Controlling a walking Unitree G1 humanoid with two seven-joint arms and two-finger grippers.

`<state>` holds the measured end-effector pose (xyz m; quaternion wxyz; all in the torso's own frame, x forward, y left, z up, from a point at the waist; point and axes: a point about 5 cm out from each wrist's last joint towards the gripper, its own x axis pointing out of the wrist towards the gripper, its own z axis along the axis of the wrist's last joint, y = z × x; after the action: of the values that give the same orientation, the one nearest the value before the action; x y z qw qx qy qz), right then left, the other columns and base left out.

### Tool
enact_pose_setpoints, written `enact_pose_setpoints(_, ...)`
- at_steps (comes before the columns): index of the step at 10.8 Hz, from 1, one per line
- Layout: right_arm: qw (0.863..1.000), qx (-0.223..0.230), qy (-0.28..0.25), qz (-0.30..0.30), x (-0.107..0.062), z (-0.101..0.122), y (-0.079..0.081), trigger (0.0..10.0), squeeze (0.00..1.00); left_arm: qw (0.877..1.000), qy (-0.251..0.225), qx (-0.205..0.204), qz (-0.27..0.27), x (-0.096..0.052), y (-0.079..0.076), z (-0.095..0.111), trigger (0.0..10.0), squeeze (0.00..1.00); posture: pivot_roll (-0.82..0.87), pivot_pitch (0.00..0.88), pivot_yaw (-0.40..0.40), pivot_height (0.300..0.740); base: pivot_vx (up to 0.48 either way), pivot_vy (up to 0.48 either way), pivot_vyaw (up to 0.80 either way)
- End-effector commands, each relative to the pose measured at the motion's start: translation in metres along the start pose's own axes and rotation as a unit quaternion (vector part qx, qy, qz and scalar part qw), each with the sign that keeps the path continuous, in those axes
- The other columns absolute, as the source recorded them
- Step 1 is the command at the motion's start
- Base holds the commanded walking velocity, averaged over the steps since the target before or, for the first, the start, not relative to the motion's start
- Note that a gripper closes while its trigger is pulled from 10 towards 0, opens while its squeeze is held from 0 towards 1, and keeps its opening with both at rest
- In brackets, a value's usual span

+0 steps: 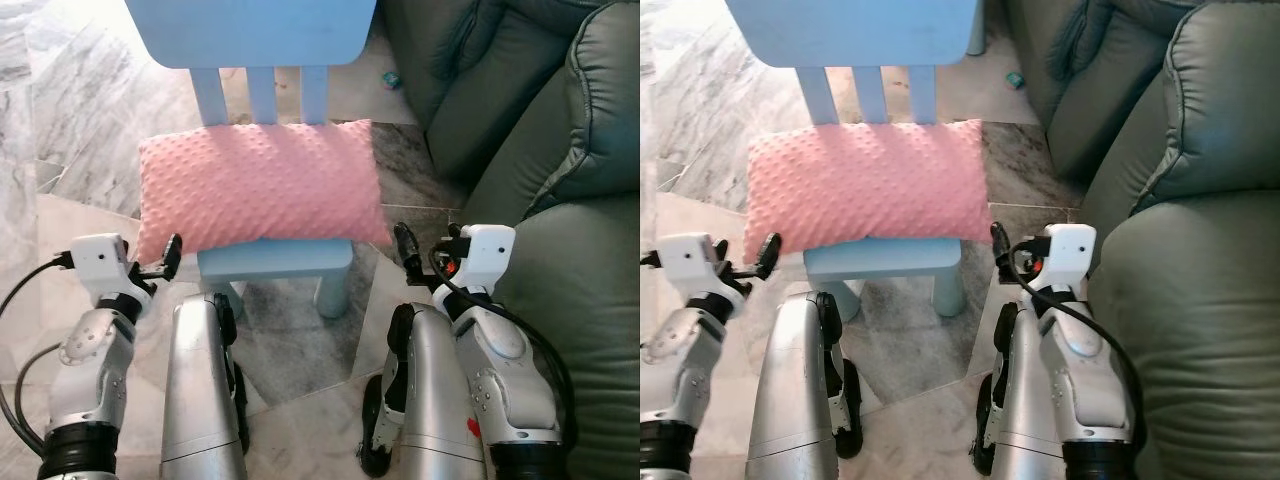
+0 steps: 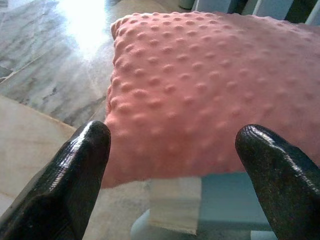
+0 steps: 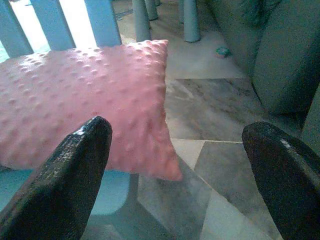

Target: Move the pillow to the sofa

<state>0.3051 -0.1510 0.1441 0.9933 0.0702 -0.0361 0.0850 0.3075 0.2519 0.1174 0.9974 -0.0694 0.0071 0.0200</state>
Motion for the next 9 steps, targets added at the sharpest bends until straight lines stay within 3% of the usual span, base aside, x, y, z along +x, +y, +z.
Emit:
enact_pose_setpoints(1,1.0,-0.002,0.007,0.004,0.001,-0.001,-0.005,10.0,0.0,0.999,0.023,0.011,0.022,0.0,0.011,-0.005,10.0,0.0,-0.05,0.311,-0.019,0.467,0.0,0.0,0.0)
enact_pose_setpoints(2,1.0,-0.004,0.008,0.015,0.007,0.001,-0.009,10.0,0.0,0.998,0.035,0.019,0.038,0.004,0.017,-0.005,10.0,0.0,-0.05,0.318,-0.019,0.467,0.0,0.0,0.0)
enact_pose_setpoints(3,0.999,0.007,0.023,0.041,0.023,0.002,-0.019,10.0,0.0,0.996,0.047,0.03,0.064,0.015,0.032,0.0,10.0,0.0,-0.05,0.337,-0.019,0.467,0.0,0.0,0.0)
enact_pose_setpoints(6,0.994,0.032,0.04,0.095,0.055,0.009,-0.031,10.0,0.0,0.994,0.064,0.037,0.086,0.034,0.049,0.014,10.0,0.0,-0.04,0.381,-0.022,0.467,0.0,0.0,0.0)
enact_pose_setpoints(9,0.985,0.046,0.081,0.143,0.071,0.004,-0.027,10.0,0.0,0.99,0.085,0.011,0.114,0.043,0.054,0.019,10.0,0.0,-0.04,0.426,-0.028,0.467,0.0,0.0,0.0)
